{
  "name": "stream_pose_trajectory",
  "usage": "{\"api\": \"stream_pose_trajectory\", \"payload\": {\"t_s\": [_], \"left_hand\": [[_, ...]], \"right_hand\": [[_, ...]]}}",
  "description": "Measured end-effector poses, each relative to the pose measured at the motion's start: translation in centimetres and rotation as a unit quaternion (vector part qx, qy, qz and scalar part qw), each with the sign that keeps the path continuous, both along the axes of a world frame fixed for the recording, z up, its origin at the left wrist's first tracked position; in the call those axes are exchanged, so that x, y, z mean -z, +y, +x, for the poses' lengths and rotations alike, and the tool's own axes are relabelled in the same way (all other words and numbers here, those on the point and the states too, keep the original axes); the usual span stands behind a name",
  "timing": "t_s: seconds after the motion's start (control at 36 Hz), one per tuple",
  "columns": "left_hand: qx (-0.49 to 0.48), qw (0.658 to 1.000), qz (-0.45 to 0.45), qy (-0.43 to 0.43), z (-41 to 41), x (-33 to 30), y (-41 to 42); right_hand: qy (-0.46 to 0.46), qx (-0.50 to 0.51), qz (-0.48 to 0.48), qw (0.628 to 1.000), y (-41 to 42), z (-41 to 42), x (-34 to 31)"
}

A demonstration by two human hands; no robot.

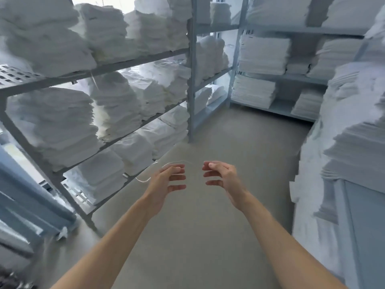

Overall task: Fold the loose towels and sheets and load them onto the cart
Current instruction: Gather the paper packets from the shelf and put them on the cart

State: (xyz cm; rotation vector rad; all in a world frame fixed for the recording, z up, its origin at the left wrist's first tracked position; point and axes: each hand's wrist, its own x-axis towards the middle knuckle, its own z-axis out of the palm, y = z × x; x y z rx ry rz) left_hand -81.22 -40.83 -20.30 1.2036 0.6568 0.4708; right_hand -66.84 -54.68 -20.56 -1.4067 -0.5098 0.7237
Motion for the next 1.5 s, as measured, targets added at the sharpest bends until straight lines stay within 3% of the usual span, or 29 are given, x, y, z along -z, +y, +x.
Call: {"api": "stream_pose_trajectory", "payload": {"t_s": [0.25,0.5,0.64,0.81,1.25,1.5], "left_hand": [[0.124,0.992,-0.017,0.0,17.1,1.8,5.7],[0.316,0.949,0.005,0.004,36.7,1.0,7.3],[0.427,0.904,0.002,-0.022,44.3,-0.4,1.8],[0.537,0.843,-0.038,0.018,48.6,0.8,-5.3],[0.619,0.779,0.042,0.091,65.8,4.5,-19.6],[0.722,0.678,0.11,0.084,73.0,5.8,-29.2]], "right_hand": [[0.008,0.182,-0.018,0.983,2.3,12.8,1.7],[0.036,0.424,-0.028,0.905,-0.4,23.2,-1.0],[0.036,0.526,-0.028,0.849,-5.1,25.5,-1.3],[0.049,0.614,-0.041,0.787,-10.7,27.3,0.0],[0.112,0.711,0.013,0.694,-23.8,40.2,4.7],[0.134,0.772,0.028,0.62,-29.6,43.8,6.5]]}}
